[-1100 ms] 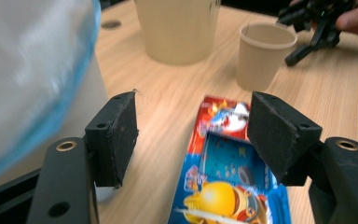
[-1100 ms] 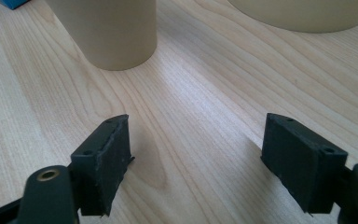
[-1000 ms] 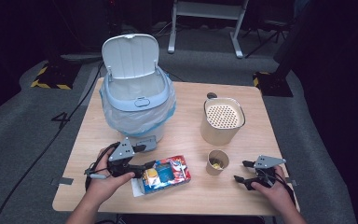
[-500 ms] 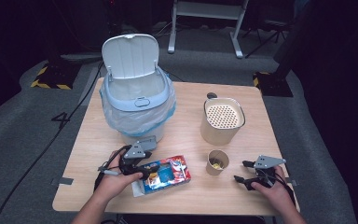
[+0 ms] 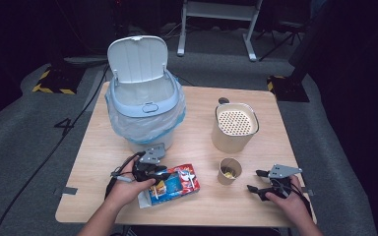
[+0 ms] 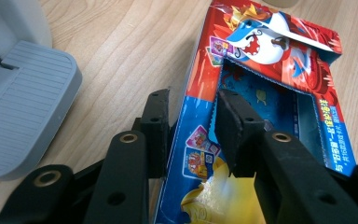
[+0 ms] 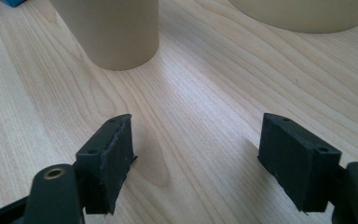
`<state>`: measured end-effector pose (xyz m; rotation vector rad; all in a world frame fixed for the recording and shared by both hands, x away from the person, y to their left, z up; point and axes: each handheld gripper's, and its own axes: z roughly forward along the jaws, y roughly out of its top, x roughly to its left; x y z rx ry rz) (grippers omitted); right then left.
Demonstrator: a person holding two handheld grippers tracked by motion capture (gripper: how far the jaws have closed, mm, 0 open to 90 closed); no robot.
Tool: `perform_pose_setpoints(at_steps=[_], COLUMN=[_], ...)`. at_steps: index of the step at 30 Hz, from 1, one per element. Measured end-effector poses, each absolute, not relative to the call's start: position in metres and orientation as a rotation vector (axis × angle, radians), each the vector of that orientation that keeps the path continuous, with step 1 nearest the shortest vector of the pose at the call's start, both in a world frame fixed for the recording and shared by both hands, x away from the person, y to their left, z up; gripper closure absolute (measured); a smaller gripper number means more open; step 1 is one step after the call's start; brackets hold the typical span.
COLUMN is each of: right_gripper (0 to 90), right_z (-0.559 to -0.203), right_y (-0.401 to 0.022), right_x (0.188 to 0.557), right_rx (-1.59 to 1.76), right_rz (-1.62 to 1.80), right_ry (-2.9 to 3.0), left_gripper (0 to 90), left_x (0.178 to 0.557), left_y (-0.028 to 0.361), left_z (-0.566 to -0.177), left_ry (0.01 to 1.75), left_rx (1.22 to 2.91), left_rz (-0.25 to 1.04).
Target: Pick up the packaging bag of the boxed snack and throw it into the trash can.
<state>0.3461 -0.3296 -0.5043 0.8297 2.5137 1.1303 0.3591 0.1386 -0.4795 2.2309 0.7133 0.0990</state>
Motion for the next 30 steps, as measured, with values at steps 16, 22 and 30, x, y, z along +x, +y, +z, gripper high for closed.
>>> perform_pose_setpoints(at_steps=[16, 22, 30], right_gripper=[26.5, 26.5, 26.5], right_z=[-0.504, -0.504, -0.504], right_y=[-0.33, -0.33, -0.33], right_x=[0.345, 0.345, 0.345], right_rx=[0.831, 0.831, 0.832], right_rz=[1.133, 1.132, 1.132], right_ry=[2.512, 2.512, 2.512], left_gripper=[74.2, 74.5, 74.6], left_x=[0.347, 0.343, 0.343], left_y=[0.141, 0.15, 0.164], left_z=[-0.447, -0.416, -0.381], left_ry=[0.672, 0.649, 0.636], left_rx=[2.126, 1.998, 1.86], left_rz=[0.203, 0.264, 0.32])
